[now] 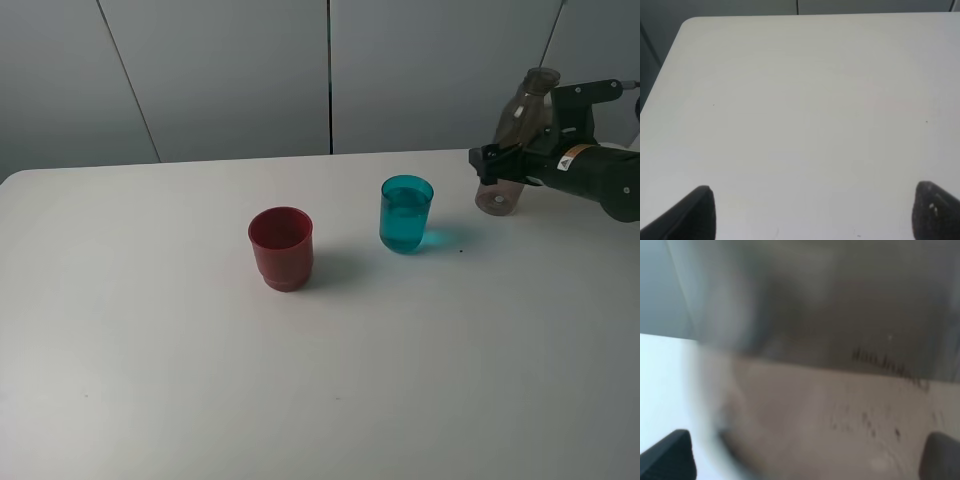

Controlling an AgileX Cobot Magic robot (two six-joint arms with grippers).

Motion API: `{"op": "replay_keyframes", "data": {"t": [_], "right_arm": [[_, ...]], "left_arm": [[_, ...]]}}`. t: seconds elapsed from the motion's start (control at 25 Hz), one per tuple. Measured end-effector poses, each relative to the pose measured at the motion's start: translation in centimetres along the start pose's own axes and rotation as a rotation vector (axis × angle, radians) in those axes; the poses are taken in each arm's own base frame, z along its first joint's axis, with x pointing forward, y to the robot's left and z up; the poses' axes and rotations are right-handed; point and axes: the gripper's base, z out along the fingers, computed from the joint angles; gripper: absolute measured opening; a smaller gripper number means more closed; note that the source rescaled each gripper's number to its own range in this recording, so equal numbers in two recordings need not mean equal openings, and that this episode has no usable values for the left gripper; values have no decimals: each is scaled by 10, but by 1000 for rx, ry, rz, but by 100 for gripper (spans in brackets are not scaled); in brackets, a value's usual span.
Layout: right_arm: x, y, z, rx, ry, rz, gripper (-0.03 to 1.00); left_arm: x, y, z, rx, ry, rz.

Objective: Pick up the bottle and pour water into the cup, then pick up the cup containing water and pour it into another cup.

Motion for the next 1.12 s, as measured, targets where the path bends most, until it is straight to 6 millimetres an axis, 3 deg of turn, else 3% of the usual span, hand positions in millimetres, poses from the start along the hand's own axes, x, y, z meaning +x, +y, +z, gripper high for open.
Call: {"op": "replay_keyframes", "data": {"t": [0.28,0.64,0.92,1.12], "right_arm": [[6,7,-26,-4,30,1,100],[30,16,-63,-9,199,-9,100],[57,43,-99,-149,292,-115,100],[56,66,-103,-260,220,-157,100]], "left_arm": [[0,0,0,0,0,0],[0,0,0,0,0,0],[0,0,0,0,0,0],[0,0,0,0,0,0]]}}
